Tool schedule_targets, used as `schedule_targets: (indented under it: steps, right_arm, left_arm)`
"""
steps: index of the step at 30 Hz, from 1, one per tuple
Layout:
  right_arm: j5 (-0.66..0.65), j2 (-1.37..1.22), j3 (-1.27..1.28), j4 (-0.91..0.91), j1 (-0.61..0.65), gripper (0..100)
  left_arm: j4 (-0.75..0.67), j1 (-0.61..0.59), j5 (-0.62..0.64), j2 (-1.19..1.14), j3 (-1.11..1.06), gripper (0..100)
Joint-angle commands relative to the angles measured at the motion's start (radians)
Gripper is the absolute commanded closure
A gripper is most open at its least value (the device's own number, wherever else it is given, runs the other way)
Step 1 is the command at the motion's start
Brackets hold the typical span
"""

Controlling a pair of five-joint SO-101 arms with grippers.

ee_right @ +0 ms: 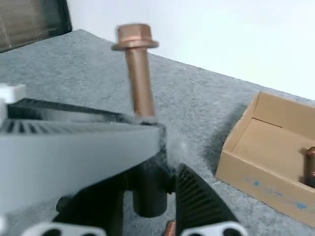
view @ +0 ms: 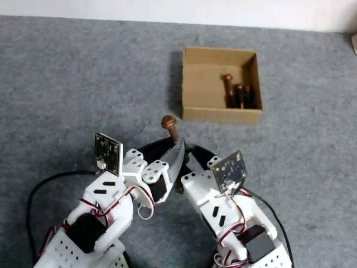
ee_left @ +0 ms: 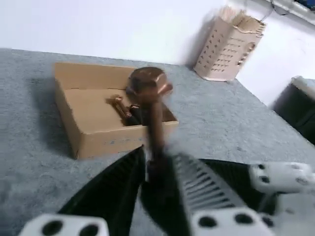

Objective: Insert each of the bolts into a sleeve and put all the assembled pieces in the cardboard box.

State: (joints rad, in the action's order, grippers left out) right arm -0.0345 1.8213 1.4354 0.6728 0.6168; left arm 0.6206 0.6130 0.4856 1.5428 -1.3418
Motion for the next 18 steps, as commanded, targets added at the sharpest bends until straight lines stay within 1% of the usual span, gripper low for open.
schedule_targets:
  steps: [1, 3, 9, 15, 18]
  right_arm:
    - [-0.008, 0.018, -0.058, -0.039, -0.035, 99.4]
    - [-0.008, 0.018, -0.058, -0.039, -0.035, 99.4]
    - [-0.008, 0.018, -0.056, -0.039, -0.031, 99.4]
    - [-0.008, 0.018, -0.054, -0.039, -0.031, 99.4]
    - [-0.008, 0.018, -0.053, -0.039, -0.031, 99.4]
  left_arm:
    - [0.017, 0.019, 0.005, -0.008, -0.010, 72]
    - [0.049, 0.019, 0.005, -0.007, -0.007, 68]
    - [0.066, 0.019, 0.005, -0.007, -0.004, 74]
    - [0.066, 0.021, 0.005, -0.005, 0.001, 75]
    - [0.068, 0.047, 0.003, -0.005, 0.094, 75]
